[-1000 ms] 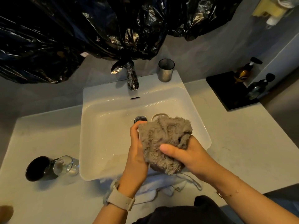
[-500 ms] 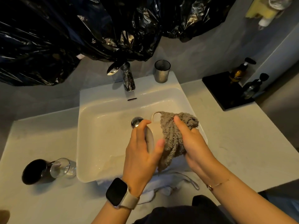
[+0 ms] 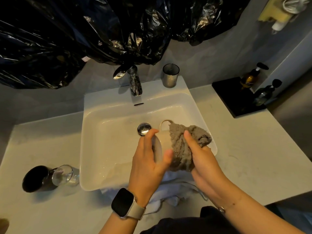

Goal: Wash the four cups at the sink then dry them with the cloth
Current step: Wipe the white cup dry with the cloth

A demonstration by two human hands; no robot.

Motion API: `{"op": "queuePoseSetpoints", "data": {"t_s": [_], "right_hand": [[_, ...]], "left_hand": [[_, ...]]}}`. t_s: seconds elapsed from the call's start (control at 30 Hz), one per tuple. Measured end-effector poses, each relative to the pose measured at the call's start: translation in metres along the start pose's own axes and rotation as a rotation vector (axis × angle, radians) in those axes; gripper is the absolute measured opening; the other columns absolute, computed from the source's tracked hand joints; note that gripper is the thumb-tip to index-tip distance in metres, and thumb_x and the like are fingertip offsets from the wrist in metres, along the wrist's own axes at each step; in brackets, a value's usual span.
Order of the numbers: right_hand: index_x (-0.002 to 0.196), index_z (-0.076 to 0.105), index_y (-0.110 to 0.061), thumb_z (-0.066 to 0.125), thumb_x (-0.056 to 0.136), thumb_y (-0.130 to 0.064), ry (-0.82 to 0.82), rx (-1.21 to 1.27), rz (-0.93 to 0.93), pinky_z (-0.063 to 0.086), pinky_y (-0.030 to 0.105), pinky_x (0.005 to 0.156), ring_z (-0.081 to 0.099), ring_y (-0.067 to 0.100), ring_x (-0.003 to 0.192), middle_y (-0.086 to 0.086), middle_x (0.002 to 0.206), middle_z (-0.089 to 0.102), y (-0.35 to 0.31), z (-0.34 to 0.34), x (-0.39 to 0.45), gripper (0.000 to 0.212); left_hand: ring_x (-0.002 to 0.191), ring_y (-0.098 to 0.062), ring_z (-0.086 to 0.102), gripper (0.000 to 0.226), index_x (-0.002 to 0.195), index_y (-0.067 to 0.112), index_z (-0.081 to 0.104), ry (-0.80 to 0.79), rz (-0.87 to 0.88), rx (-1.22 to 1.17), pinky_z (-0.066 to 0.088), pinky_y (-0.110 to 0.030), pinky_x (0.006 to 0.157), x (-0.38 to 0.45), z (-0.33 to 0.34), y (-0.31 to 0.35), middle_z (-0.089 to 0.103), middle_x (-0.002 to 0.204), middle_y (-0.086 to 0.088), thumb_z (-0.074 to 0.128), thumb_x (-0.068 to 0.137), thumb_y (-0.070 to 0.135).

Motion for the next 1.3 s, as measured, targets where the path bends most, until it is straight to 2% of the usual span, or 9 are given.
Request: {"op": "queuePoseSetpoints", "data": {"t_s": [0.2, 0.4, 0.53, 0.63, 0.8, 0.9, 1.0, 1.1, 1.3], "right_hand": [[0.108, 0.069, -0.012, 0.06, 0.09, -0.042, 0.063, 0.038, 0.07, 0.057, 0.037, 0.078, 0.073, 0.024, 0.09, 0.009, 0.097, 0.076, -0.002, 0.009, 0.014, 0.036], [0.112, 0.064, -0.008, 0.061, 0.089, -0.034, -0.014, -0.014, -0.029, 0.054, 0.041, 0.092, 0.071, 0.023, 0.097, 0.009, 0.102, 0.075, 0.0, 0.009, 0.008, 0.035], [0.11, 0.066, -0.015, 0.068, 0.07, -0.043, 0.014, -0.19, -0.181, 0.053, 0.04, 0.094, 0.07, 0.019, 0.099, 0.004, 0.104, 0.074, -0.01, -0.014, 0.003, 0.05], [0.111, 0.066, -0.012, 0.066, 0.074, -0.038, -0.007, -0.163, -0.251, 0.055, 0.037, 0.09, 0.071, 0.02, 0.099, 0.004, 0.104, 0.075, -0.028, -0.033, 0.007, 0.046], [0.108, 0.064, -0.021, 0.073, 0.076, -0.042, -0.204, -0.366, -0.226, 0.052, 0.026, 0.072, 0.067, 0.017, 0.092, -0.008, 0.095, 0.074, -0.048, -0.025, 0.023, 0.04], [0.129, 0.057, -0.017, 0.044, 0.085, -0.052, -0.5, -0.248, -0.019, 0.049, 0.036, 0.097, 0.06, 0.022, 0.117, 0.004, 0.124, 0.067, -0.042, -0.004, 0.028, 0.058], [0.129, 0.059, -0.006, 0.033, 0.089, -0.032, -0.622, 0.012, 0.098, 0.043, 0.041, 0.105, 0.054, 0.03, 0.125, 0.019, 0.133, 0.058, -0.039, 0.005, 0.026, 0.054], [0.125, 0.056, 0.009, 0.057, 0.083, -0.013, -0.734, 0.207, 0.164, 0.049, 0.037, 0.101, 0.058, 0.032, 0.119, 0.026, 0.131, 0.056, -0.036, -0.002, 0.026, 0.047], [0.109, 0.065, -0.006, 0.056, 0.082, -0.007, -0.519, -0.177, -0.002, 0.054, 0.021, 0.078, 0.069, 0.015, 0.096, 0.006, 0.103, 0.074, -0.031, -0.004, 0.034, 0.028]], "left_hand": [[0.1, 0.004, 0.049, 0.06, 0.133, 0.044, 0.033, -0.007, 0.113, 0.092, 0.036, -0.005, 0.078, 0.001, -0.004, -0.004, 0.04, 0.111, 0.024, 0.038, 0.084, 0.079], [0.088, -0.008, 0.062, 0.059, 0.13, 0.043, 0.036, 0.028, 0.013, -0.11, 0.047, -0.021, 0.072, 0.006, -0.013, -0.014, 0.062, 0.106, 0.007, 0.028, 0.085, 0.081], [0.093, -0.006, 0.065, 0.052, 0.125, 0.037, 0.039, 0.089, -0.15, -0.344, 0.057, -0.029, 0.074, 0.01, -0.023, -0.019, 0.063, 0.104, 0.02, 0.035, 0.084, 0.069], [0.095, 0.001, 0.064, 0.064, 0.122, 0.025, 0.043, 0.044, -0.099, -0.447, 0.055, -0.02, 0.072, 0.018, -0.041, -0.023, 0.063, 0.104, 0.027, 0.045, 0.081, 0.075], [0.091, -0.001, 0.063, 0.039, 0.113, 0.036, 0.053, -0.072, -0.073, -0.5, 0.054, -0.024, 0.077, 0.023, -0.049, -0.02, 0.064, 0.103, 0.023, 0.045, 0.08, 0.056], [0.09, -0.004, 0.061, 0.033, 0.109, 0.047, 0.056, -0.167, -0.079, -0.493, 0.052, -0.023, 0.077, 0.024, -0.043, -0.017, 0.061, 0.107, 0.018, 0.044, 0.079, 0.056], [0.092, -0.005, 0.062, 0.049, 0.113, 0.029, 0.056, -0.151, -0.099, -0.543, 0.051, -0.021, 0.079, 0.024, -0.038, -0.016, 0.063, 0.106, 0.011, 0.051, 0.078, 0.063], [0.092, -0.01, 0.065, 0.066, 0.108, 0.02, 0.06, -0.12, -0.297, -0.767, 0.052, -0.027, 0.078, 0.025, -0.036, -0.02, 0.071, 0.099, 0.006, 0.063, 0.065, 0.069], [0.091, -0.014, 0.067, 0.086, 0.112, 0.02, 0.062, -0.141, -0.382, -0.826, 0.056, -0.026, 0.074, 0.026, -0.031, -0.025, 0.073, 0.098, 0.001, 0.072, 0.05, 0.079]]}}
Point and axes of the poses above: each hand's wrist, its own x-axis towards the middle knuckle, its own z-axis out of the palm, y = z × x, the point moved 1 cm from there along x, towards the middle knuckle
